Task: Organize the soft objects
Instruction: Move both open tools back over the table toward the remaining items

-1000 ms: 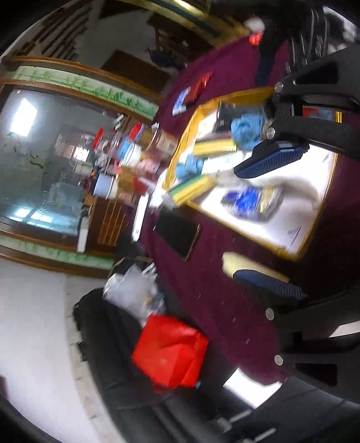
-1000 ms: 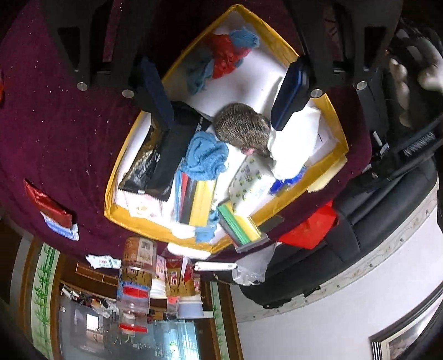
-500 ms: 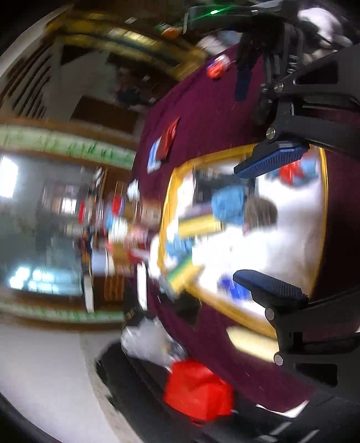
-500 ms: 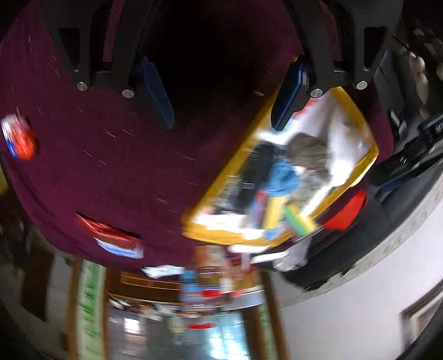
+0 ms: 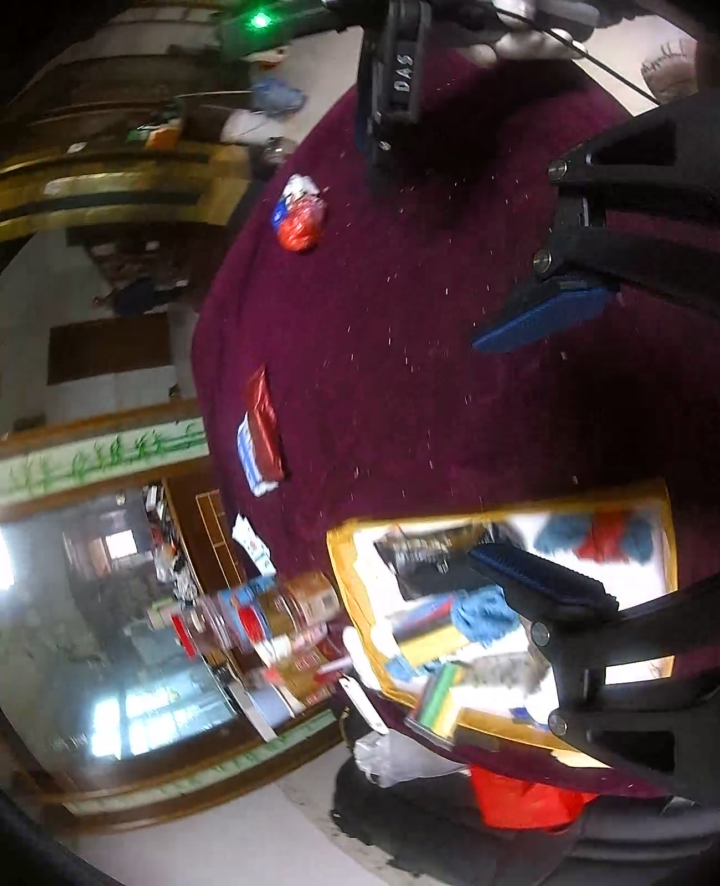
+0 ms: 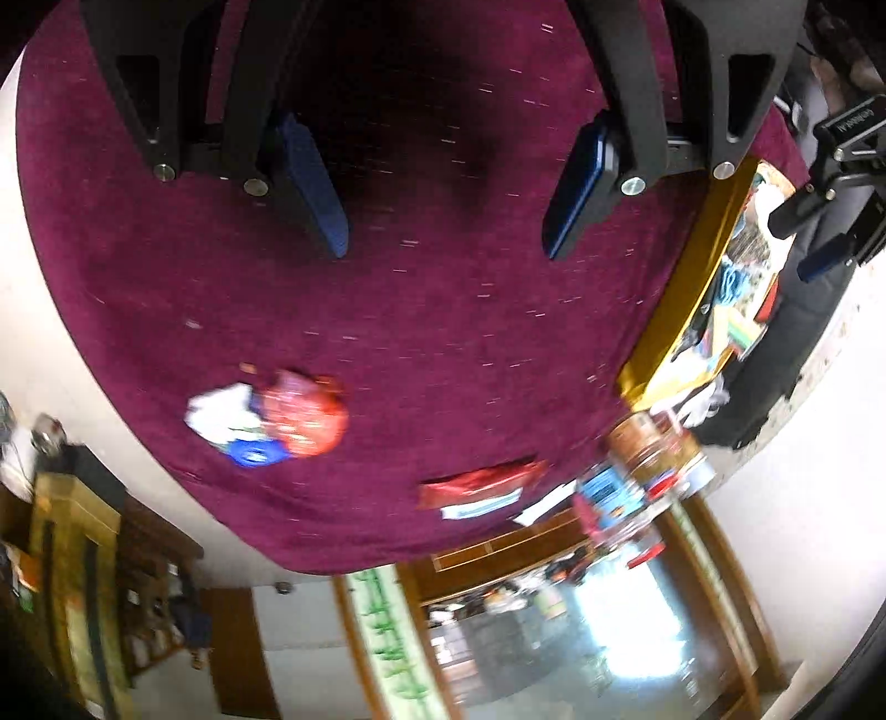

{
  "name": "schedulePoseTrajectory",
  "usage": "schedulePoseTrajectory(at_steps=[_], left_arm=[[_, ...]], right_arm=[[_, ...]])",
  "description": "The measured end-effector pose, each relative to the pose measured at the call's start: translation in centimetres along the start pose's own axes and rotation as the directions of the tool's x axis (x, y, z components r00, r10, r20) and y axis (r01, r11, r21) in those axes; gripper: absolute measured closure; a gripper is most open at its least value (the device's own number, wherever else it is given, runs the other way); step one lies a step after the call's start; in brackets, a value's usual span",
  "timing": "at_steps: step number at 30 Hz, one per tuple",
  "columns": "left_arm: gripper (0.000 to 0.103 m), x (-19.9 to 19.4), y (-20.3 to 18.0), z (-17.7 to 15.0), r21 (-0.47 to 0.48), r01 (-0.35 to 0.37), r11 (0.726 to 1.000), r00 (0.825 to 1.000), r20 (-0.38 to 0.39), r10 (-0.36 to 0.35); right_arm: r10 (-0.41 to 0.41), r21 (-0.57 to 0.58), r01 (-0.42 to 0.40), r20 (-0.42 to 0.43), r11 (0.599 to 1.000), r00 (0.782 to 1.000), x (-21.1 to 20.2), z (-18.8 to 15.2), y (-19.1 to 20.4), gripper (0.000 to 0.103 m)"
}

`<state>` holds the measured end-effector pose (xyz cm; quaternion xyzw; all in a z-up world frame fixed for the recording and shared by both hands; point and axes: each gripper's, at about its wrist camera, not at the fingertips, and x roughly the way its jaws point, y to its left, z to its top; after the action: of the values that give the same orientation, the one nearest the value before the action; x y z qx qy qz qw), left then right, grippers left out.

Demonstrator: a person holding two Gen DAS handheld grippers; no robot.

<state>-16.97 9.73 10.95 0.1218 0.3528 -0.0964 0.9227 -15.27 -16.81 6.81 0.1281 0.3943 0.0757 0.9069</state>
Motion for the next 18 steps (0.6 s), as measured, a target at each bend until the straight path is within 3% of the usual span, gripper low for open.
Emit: schedulePoseTrajectory(at_steps=[11,18], left_arm=[[0.027,2.1,-7.4,2.4,0.137,0.016,0.990,0.998,-0.057,-0.008],[0.027,3.9,-9.4,2.8,0.173,0.034,0.984,0.995,-0.098,-0.017]], right_arm=[[-0.013,0.145,0.007,0.041,0.989,0.999,-1.3,0.4,-8.0,0.031],[0.008,0.196,-0.012,0.025,0.981,1.000,-0.5,0.3,-10.0,0.030]])
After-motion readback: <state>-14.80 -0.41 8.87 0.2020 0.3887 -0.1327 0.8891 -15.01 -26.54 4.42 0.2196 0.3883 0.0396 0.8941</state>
